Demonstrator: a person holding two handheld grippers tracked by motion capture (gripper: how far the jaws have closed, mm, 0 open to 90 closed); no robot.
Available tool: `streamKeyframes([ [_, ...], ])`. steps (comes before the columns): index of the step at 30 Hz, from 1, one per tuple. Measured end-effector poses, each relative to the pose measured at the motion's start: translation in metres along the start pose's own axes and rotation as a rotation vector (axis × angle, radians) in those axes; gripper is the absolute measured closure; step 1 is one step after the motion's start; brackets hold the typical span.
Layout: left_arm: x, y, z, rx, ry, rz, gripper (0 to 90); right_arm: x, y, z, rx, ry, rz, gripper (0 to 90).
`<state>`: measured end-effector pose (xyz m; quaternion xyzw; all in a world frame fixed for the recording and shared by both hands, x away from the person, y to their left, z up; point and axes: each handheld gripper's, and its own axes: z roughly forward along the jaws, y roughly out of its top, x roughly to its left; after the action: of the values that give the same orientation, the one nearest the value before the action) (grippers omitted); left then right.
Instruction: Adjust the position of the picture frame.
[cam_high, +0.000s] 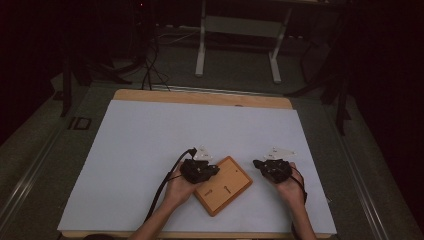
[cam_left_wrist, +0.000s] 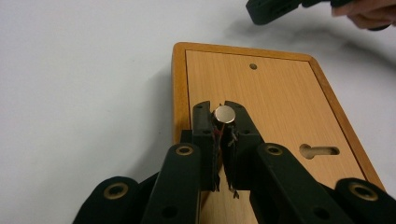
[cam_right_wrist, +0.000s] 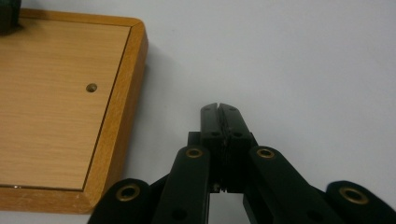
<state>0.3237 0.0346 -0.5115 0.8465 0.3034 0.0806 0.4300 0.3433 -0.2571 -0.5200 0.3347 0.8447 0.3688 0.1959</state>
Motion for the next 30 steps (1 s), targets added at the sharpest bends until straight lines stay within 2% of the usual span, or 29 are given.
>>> streamKeyframes([
  [6, 0.003, 0.003, -0.003, -0.003, -0.004, 0.013, 84.4, 0.003, 0.001, 0.001, -0.004, 0.011, -0.007, 89.4],
  [10, 0.005, 0.004, -0.003, -0.009, -0.032, 0.003, 84.4, 0.005, 0.003, 0.0, -0.028, 0.05, 0.017, 89.4],
  [14, 0.006, 0.005, -0.002, -0.009, -0.034, 0.013, 84.4, 0.007, 0.005, -0.001, -0.045, 0.07, 0.024, 89.4],
  [21, 0.01, 0.005, -0.004, -0.014, -0.045, 0.01, 84.3, 0.01, 0.006, 0.0, -0.046, 0.084, 0.024, 89.4],
  [26, 0.012, 0.005, -0.005, -0.015, -0.048, 0.026, 84.4, 0.012, 0.007, 0.002, -0.044, 0.097, 0.017, 89.4],
  [30, 0.014, 0.007, -0.006, -0.017, -0.066, 0.041, 84.3, 0.014, 0.007, 0.003, -0.043, 0.098, 0.012, 89.4],
])
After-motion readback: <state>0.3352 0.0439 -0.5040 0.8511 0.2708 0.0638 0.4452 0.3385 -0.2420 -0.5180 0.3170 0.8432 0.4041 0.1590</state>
